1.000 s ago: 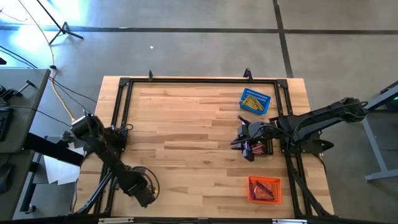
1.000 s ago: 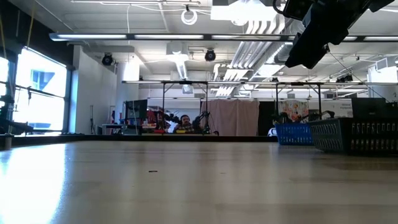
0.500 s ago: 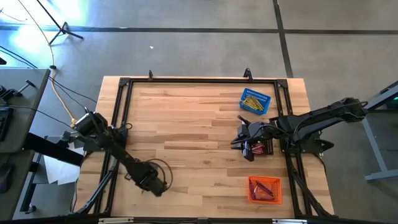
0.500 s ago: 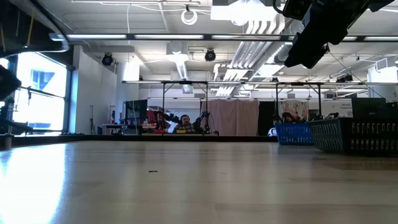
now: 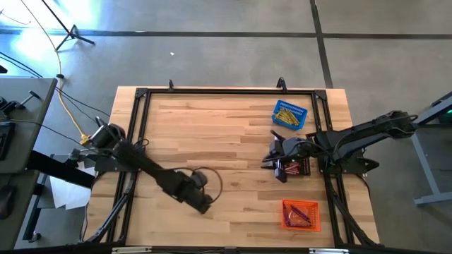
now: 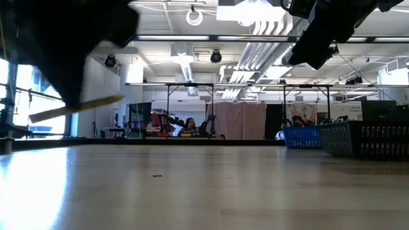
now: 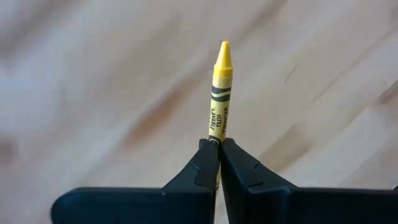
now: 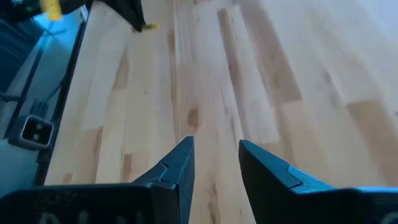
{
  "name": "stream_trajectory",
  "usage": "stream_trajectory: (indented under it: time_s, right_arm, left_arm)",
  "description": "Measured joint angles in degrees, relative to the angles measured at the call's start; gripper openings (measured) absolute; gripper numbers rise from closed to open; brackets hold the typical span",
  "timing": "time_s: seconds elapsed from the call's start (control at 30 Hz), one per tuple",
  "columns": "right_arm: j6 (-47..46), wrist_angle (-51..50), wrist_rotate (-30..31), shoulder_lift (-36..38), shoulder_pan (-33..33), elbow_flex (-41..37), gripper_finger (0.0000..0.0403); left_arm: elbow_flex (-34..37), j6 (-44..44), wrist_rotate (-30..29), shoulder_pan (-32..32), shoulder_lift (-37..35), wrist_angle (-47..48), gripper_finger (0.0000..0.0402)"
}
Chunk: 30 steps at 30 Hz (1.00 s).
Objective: Sort crayons
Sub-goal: Put the yellow crayon into the blue bin
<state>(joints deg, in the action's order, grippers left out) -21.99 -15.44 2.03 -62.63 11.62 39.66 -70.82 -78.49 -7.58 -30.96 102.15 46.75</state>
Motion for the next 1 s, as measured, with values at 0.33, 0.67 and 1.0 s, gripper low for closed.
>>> stream_trajectory:
  time_s: [0.33,0.67,1.0]
  right_arm:
    - [1.05,14.62,18.12,-0.04,2.03,-1.2,0.0112]
    - [10.51,35.84,15.94,-6.63,3.17,-1.22,0.0112]
    - [13.63,40.57,11.05,-10.29,2.32,-0.03,0.0138]
  left_arm:
    - [-12.27,20.53,-31.28,2.71,-0.11,-0.36,0.0]
    - [-16.22,33.82,-47.06,2.73,-0.13,-9.93,0.0]
    - [-16.22,40.67,-47.12,2.93,-0.13,-15.18,0.0]
